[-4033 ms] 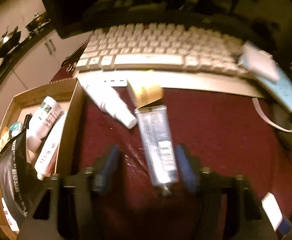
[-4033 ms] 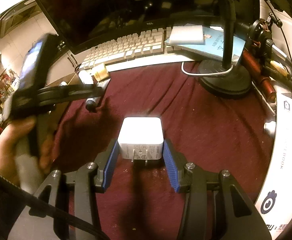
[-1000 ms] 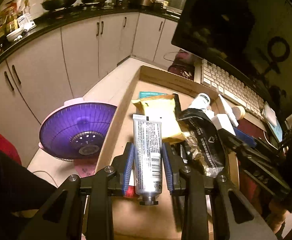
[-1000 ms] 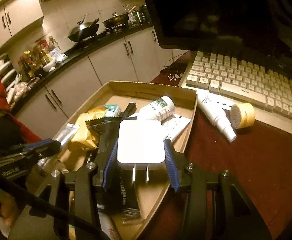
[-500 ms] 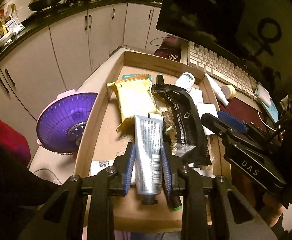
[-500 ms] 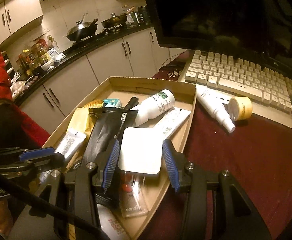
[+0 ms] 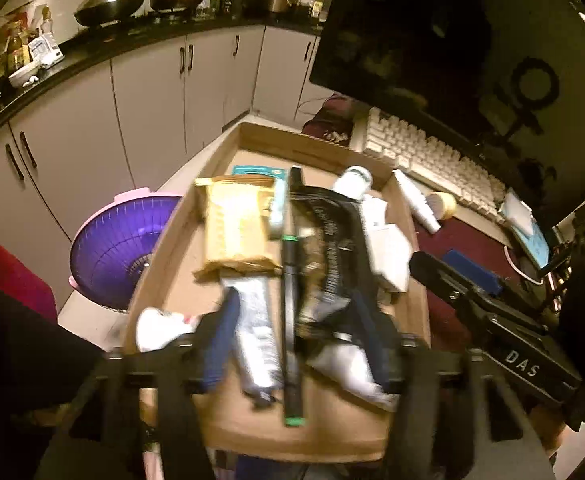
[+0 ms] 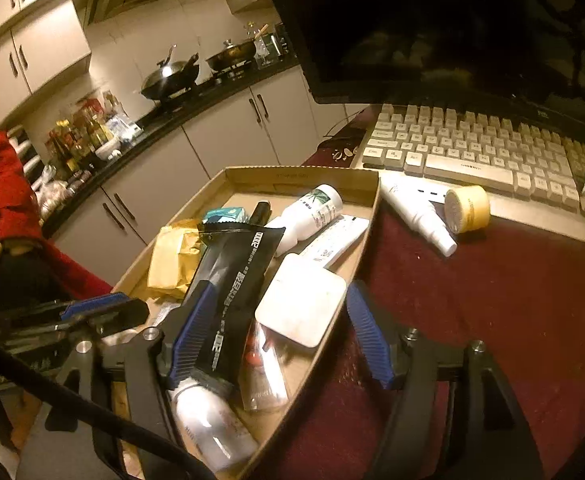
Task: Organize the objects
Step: 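Open both grippers to drop the grey tube and adapter into the tray, then grasp the white spray bottle with the left gripper while the right gripper moves toward the yellow jar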
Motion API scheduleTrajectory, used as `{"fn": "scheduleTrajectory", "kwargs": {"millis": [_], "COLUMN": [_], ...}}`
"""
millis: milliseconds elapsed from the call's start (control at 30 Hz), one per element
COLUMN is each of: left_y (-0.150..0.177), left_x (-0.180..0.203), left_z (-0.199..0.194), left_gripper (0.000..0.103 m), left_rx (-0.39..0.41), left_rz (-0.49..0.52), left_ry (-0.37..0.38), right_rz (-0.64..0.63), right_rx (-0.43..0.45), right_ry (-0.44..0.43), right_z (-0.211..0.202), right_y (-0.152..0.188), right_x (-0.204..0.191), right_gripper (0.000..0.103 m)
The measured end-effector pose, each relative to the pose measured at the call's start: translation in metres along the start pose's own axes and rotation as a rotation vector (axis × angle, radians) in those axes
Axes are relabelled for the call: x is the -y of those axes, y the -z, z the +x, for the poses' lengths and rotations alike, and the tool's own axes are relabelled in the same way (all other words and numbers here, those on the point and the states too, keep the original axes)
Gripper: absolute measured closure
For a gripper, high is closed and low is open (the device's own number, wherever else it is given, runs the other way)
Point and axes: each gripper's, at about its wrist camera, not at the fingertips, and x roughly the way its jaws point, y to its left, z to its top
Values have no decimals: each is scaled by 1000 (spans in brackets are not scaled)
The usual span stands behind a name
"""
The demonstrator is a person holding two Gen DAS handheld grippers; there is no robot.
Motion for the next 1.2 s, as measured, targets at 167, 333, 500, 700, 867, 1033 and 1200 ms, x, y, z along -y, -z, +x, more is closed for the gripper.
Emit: {"fn": "scheduleTrajectory", "kwargs": {"millis": [167, 333, 500, 700, 867, 1033, 1200], "left_y": [7, 9, 9, 3, -15, -44, -65], "left_x": [38, 73, 96, 131, 149, 168, 191], "left_z": [-5, 4, 10, 25, 46, 84, 133], "left_gripper": [47, 47, 47, 47, 47, 47, 53], "left_rx": [16, -15, -18, -8, -57, -118, -169], "left_rz": [47, 87, 77, 117, 106, 90, 108], "left_ry": [50, 100, 130, 103, 107, 42, -28], "right_rz": [27, 104, 168, 256, 278, 247, 206], "right_rx": [2, 33, 83, 30, 2, 6, 9], "right_ry": [-9, 123, 236, 224, 194, 185, 181], "right_z": [-21, -49, -69, -78, -76, -77, -79], "right_y": [6, 22, 41, 47, 49, 49, 50], "right_x": [17, 45, 79, 114, 126, 125, 125], "right_gripper": [33, 32, 32, 32, 32, 32, 32]}}
